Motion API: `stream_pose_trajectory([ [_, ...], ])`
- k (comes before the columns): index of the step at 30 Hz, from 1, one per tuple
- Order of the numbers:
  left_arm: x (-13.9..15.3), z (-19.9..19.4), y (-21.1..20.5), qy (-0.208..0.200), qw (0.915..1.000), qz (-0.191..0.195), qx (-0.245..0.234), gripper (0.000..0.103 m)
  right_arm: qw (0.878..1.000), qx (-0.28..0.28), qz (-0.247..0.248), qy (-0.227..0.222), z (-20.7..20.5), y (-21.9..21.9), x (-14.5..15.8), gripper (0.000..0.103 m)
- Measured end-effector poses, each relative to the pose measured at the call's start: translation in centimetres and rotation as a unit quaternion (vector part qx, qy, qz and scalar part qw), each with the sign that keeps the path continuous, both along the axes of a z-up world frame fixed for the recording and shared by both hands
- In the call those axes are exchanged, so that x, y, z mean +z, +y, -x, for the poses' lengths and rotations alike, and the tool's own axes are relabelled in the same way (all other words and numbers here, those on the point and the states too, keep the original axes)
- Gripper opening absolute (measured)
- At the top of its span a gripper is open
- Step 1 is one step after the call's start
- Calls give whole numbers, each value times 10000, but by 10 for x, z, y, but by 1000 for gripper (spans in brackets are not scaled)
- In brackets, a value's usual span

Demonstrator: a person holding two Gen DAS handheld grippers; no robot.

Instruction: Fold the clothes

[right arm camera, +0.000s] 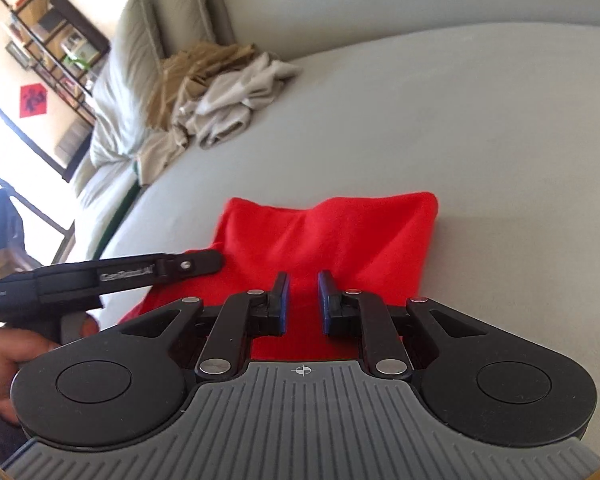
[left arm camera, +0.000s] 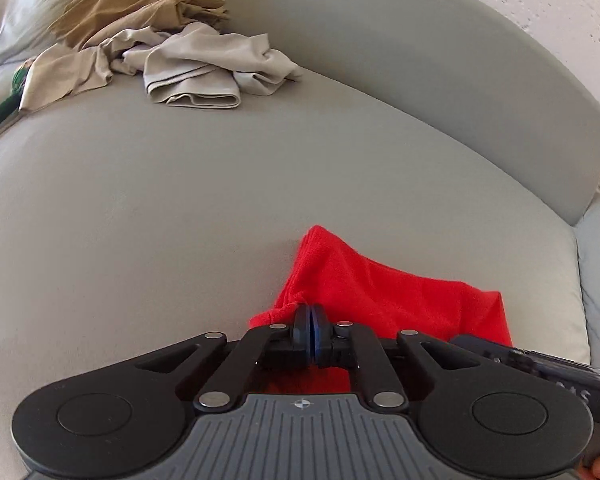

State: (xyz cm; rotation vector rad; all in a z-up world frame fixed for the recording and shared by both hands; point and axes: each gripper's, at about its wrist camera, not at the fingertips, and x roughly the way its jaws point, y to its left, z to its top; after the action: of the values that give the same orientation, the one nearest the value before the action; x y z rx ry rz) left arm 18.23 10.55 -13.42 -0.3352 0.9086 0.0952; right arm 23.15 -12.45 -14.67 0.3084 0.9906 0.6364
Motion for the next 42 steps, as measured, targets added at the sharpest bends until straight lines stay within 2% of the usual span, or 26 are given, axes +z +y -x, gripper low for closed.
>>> stream_pose_trajectory([
  [1,1,2,-1,-65,10000,-39,30,10,9996,-222,89,-125,-7,-2,-5,0],
  [3,2,5,0,-174,9998,-43,115,10,9957,-827,298,-294,-22,-12,-10,0],
  [5,9,12,0,-330,9992,54,195,9,9856,-1562,527,-382,-35,-27,-12,7],
  [7,22,21,0,-554,9980,176,247,6,9812,-1873,361,-306,-40,-41,-8,7],
  [8,28,24,-3,-750,9969,202,134,6,9853,-1669,157,-339,-37,-39,-2,7],
  [11,23,24,-15,-628,9978,93,-181,6,9927,-1037,-454,-423,-26,-32,13,8],
  [13,20,24,-24,-545,9977,20,-390,7,9964,-290,-792,-103,-22,-10,11,8],
  [15,17,24,-32,-462,9971,-53,-599,6,9941,351,-981,305,-21,15,2,8],
  [17,8,25,-22,-314,9989,145,-328,10,9958,431,-603,545,-24,35,-14,5],
  [18,7,26,-18,-280,9991,207,-239,11,9970,250,-529,500,-27,38,-19,0],
  [19,12,31,-17,-299,9989,238,-257,11,9971,-22,-603,469,-31,33,-22,0],
  [20,16,36,-16,-319,9987,268,-276,10,9969,-596,-408,298,-33,25,-15,0],
  [21,20,41,-15,-339,9985,299,-295,9,9928,-1169,-211,126,-36,17,-9,3],
  [22,25,46,-13,-359,9983,329,-314,9,9851,-1719,-21,-47,-38,8,-2,11],
  [23,29,51,-12,-379,9981,359,-333,9,9788,-2036,65,-206,-34,-6,9,10],
  [24,33,56,-11,-400,9978,390,-352,9,9774,-2103,4,-238,-32,-17,18,10],
  [26,42,66,-9,-440,9973,450,-389,10,9786,-2032,-194,-253,-17,-34,37,12],
  [27,45,75,-7,-461,9965,537,-445,10,9797,-1976,-211,-279,-5,-40,46,18],
  [28,48,85,-4,-480,9958,622,-477,12,9814,-1881,-214,-320,9,-45,54,31],
  [30,56,105,-3,-515,9947,711,-531,17,9854,-1652,-177,-367,41,-53,68,48],
  [32,64,125,-4,-547,9941,720,-590,29,9900,-1371,-180,-292,70,-56,76,50],
  [33,69,134,-6,-562,9941,685,-623,33,9919,-1232,-187,-247,84,-59,81,56],
  [34,73,143,-6,-563,9944,618,-648,42,9932,-1125,-264,-114,99,-66,83,64],
  [36,78,157,-3,-530,9953,530,-606,47,9943,-969,-439,109,127,-79,85,74],
  [39,83,174,7,-470,9970,435,-444,55,9928,-959,-623,346,161,-96,82,78],
  [42,81,184,26,-407,9976,551,-87,61,9880,-1199,-748,627,187,-116,74,78],
])
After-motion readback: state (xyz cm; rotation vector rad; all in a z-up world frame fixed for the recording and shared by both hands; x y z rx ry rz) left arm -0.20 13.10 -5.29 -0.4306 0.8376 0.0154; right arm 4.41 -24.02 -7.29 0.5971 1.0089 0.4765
